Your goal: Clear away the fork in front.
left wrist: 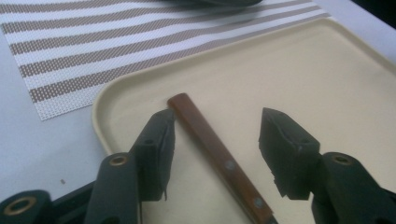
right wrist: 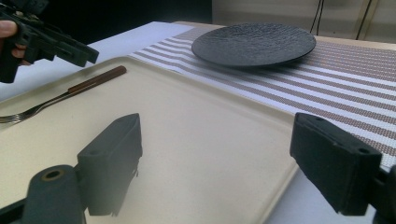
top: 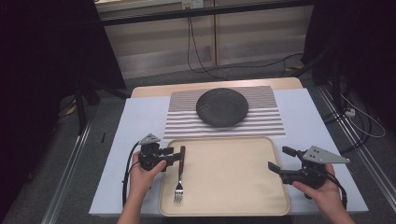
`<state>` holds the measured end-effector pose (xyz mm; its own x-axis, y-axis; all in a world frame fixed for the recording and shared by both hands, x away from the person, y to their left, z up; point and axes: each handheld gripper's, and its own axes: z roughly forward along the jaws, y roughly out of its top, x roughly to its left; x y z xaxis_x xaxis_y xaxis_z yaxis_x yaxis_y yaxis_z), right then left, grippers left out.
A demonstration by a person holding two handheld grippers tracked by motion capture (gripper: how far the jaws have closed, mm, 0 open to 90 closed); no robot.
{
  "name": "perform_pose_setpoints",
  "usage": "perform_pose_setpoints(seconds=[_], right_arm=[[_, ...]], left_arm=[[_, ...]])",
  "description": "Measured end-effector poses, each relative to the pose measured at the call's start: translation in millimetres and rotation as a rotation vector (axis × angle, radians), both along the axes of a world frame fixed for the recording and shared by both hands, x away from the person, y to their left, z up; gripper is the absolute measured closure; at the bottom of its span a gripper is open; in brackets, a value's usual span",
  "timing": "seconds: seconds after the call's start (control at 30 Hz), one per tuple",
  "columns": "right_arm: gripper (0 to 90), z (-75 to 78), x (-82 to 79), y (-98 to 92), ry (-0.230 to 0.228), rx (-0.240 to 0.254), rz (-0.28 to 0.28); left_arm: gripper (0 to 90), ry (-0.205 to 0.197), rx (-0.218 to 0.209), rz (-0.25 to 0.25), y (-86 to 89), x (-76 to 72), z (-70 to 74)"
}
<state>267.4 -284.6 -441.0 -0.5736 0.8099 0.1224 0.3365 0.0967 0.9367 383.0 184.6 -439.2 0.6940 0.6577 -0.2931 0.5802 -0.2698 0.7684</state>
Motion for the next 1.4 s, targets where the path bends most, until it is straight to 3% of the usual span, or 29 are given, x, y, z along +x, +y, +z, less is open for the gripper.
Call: perform_pose_setpoints(seconds=[0.13,0.2,0.3,0.4,0.53,0.73,1.0,1.4], right_arm=[[17.0,2.4,-0.1,-0.7,-0.003,-0.004,-0.005],[16.9,3.9,1.1,0.2,0.001,-0.001,-0.010],[16.9,5.8,2.0,2.2,0.003,-0.015,-0.005],[16.8,7.1,2.7,3.8,0.012,-0.018,-0.001],[16.5,7.3,0.7,2.7,0.015,-0.046,0.005],[16.5,3.2,-5.3,-7.1,0.024,-0.047,-0.013],[16.5,1.3,-8.0,-11.0,0.014,-0.048,-0.022],[16.5,-0.9,-8.4,-13.3,0.008,-0.053,-0.027]], left_arm=[[37.7,-0.032,-0.023,0.015,5.0,-4.3,7.0],[35.2,-0.028,-0.035,0.027,7.9,-5.4,9.0],[29.4,-0.042,-0.007,0.029,12.6,-9.5,11.4],[23.3,-0.047,-0.009,0.030,18.0,-14.5,14.4],[21.3,-0.066,-0.013,0.029,24.0,-21.2,17.2],[14.9,-0.075,0.002,0.031,31.7,-26.6,18.4],[12.0,-0.101,0.027,0.024,42.1,-32.6,16.3],[10.5,-0.132,0.025,0.031,51.8,-37.5,12.1]])
